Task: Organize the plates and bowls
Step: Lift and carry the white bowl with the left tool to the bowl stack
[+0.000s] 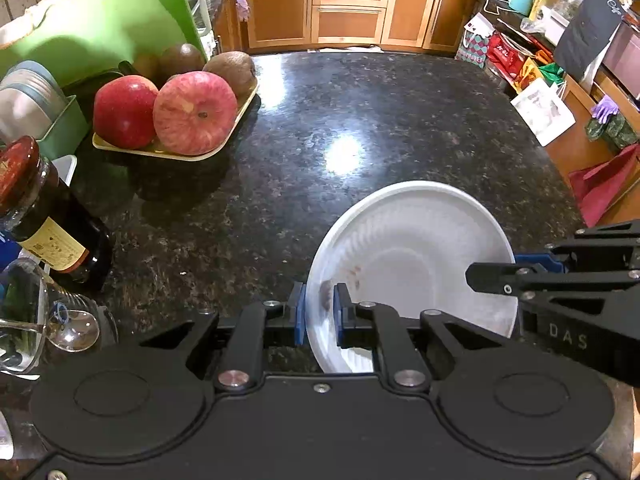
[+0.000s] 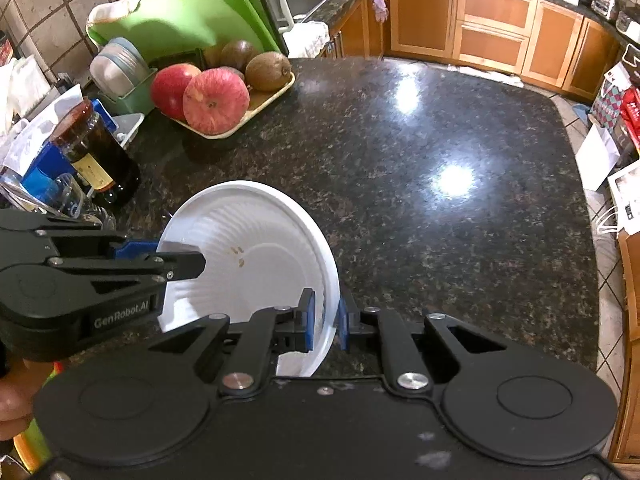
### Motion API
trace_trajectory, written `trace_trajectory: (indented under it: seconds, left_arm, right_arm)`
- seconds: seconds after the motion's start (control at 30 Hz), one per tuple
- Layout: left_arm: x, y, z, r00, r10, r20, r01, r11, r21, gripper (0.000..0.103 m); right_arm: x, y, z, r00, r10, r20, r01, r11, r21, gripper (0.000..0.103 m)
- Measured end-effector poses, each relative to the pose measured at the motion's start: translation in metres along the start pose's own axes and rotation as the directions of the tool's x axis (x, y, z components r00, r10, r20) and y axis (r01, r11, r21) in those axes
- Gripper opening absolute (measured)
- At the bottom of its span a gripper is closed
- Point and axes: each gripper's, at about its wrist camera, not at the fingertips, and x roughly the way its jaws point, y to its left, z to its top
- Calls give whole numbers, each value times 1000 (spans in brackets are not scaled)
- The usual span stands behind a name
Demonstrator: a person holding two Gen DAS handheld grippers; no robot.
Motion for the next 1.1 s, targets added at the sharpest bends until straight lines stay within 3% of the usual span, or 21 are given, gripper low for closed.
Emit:
trace_trajectory:
  seconds: [0.33,0.6,0.9,1.1]
  left_arm:
    - [-26,-3,-7,1000,-16,7,16,1000,-9,18]
    - [-68,-13,-24,999,-32,28,32,999,4,18]
    - [-120,-31,-47,997,-42,71,40,999,36,18]
    - [-127,-45,-71,997,-71,31,69,996,59,18]
  right_arm:
    - [-28,8,-15,1000,-4,12,4,1000,5,13]
    - [-79,17,-33,998,5,60,-5,1000,-7,13]
    - [-143,24,-77,993,27,111,-22,999,-39,13]
    - [-168,26,-116,992,29,122,-24,999,-43,13]
